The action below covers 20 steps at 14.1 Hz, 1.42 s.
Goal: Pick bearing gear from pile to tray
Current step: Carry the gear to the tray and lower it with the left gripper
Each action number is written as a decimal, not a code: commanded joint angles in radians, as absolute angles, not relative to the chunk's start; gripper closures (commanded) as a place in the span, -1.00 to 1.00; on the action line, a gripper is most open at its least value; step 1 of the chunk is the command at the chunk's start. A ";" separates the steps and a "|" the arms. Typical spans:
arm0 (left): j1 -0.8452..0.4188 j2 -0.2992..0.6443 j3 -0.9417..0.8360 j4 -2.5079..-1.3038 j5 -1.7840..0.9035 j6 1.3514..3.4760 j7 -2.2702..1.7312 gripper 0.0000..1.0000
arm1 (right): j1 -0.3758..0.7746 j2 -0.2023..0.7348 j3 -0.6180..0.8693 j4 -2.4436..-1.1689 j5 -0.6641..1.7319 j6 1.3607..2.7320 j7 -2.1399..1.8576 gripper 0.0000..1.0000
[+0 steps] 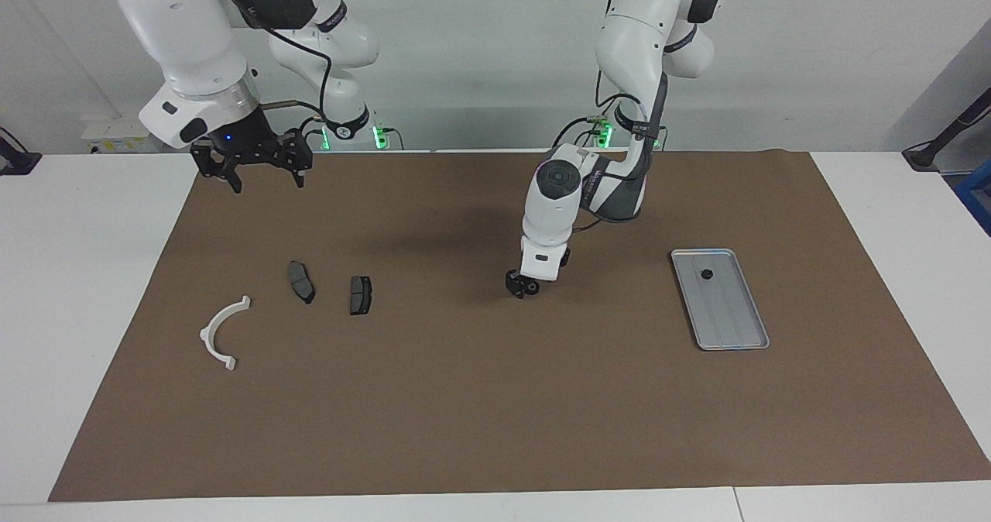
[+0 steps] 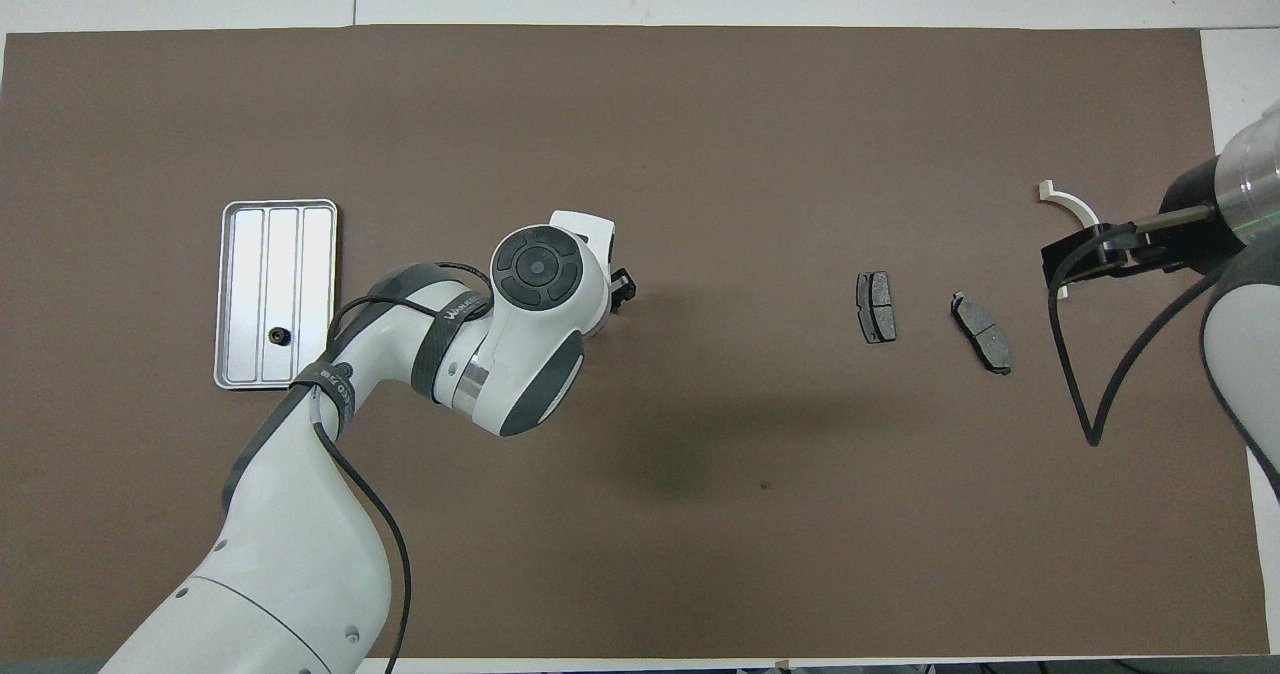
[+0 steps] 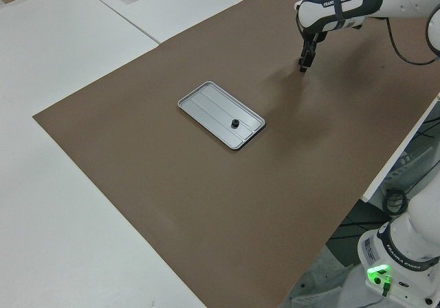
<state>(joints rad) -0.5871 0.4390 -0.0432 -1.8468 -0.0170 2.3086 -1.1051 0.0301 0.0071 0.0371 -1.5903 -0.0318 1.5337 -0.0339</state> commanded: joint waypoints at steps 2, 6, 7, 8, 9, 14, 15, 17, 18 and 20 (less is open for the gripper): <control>-0.606 0.474 -0.018 -1.763 0.008 2.218 -1.134 0.79 | 0.003 -0.029 0.044 -1.623 -0.005 1.534 -0.057 -1.00; -0.559 0.443 -0.018 -1.756 0.012 2.157 -1.123 1.00 | -0.002 -0.029 0.046 -1.618 -0.002 1.513 -0.051 -1.00; -0.525 0.405 -0.020 -1.756 0.017 2.108 -1.093 1.00 | -0.003 -0.029 0.045 -1.617 -0.003 1.513 -0.051 -1.00; -0.491 0.375 -0.020 -1.766 0.018 2.068 -1.024 1.00 | -0.003 -0.029 0.046 -1.611 -0.009 1.516 -0.051 -1.00; -0.441 0.333 -0.020 -1.779 0.018 2.025 -0.938 1.00 | -0.006 -0.029 0.046 -1.602 -0.012 1.520 -0.051 -1.00; -0.148 0.281 -0.021 -1.810 0.008 1.973 -0.447 1.00 | -0.012 -0.028 0.046 -1.598 -0.003 1.551 -0.017 -1.00; -0.094 0.281 -0.023 -1.821 0.008 1.994 -0.358 1.00 | -0.014 -0.028 0.048 -1.598 -0.005 1.551 0.001 -1.00; -0.029 0.293 -0.021 -1.838 0.008 2.057 -0.275 1.00 | -0.014 -0.031 0.048 -1.597 -0.003 1.551 0.003 -1.00; -0.012 0.301 -0.021 -1.842 0.008 2.087 -0.259 1.00 | -0.014 -0.032 0.048 -1.598 -0.003 1.551 0.003 -1.00; -0.002 0.337 -0.021 -1.847 0.008 2.153 -0.256 1.00 | -0.014 -0.037 0.048 -1.598 -0.003 1.551 0.003 -1.00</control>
